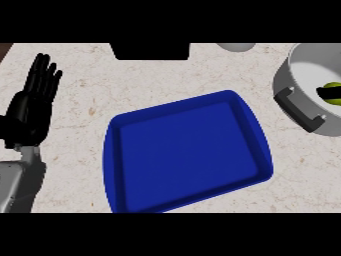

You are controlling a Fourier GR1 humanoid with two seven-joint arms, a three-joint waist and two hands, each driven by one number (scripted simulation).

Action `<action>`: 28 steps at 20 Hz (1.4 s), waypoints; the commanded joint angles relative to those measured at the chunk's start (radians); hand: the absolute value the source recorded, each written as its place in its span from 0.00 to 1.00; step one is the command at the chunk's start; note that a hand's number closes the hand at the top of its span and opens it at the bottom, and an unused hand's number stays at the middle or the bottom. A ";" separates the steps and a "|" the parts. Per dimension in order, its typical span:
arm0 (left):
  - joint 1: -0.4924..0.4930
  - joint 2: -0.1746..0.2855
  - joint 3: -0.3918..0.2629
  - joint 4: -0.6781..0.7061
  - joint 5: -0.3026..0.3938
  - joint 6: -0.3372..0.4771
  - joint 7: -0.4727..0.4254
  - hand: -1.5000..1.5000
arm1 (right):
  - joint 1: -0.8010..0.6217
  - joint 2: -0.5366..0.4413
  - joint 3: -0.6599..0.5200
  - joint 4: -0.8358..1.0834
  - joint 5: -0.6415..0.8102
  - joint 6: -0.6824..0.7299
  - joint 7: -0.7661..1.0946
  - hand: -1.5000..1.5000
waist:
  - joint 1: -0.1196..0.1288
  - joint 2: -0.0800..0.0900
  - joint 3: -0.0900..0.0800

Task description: Pick the pear from the tray and place it in the pot

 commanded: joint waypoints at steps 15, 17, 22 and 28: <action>0.038 -0.026 0.009 0.004 -0.026 -0.001 -0.018 0.50 | 0.114 0.021 -0.412 -0.224 -0.297 -0.153 -0.462 0.00 | -0.024 -0.009 -0.002; 0.021 -0.018 0.021 -0.009 -0.001 -0.022 0.001 0.50 | 0.130 0.008 -0.490 -0.220 -0.352 -0.120 -0.540 0.00 | -0.011 -0.003 0.000; 0.020 -0.036 0.020 0.010 -0.032 -0.008 -0.018 0.50 | 0.280 0.016 -0.565 -0.371 -0.391 -0.162 -0.618 0.00 | -0.020 -0.007 -0.002; 0.060 -0.035 0.029 0.003 -0.042 -0.021 -0.037 0.50 | 0.504 -0.052 -0.709 -0.557 -0.511 -0.032 -0.680 0.00 | -0.024 -0.009 -0.002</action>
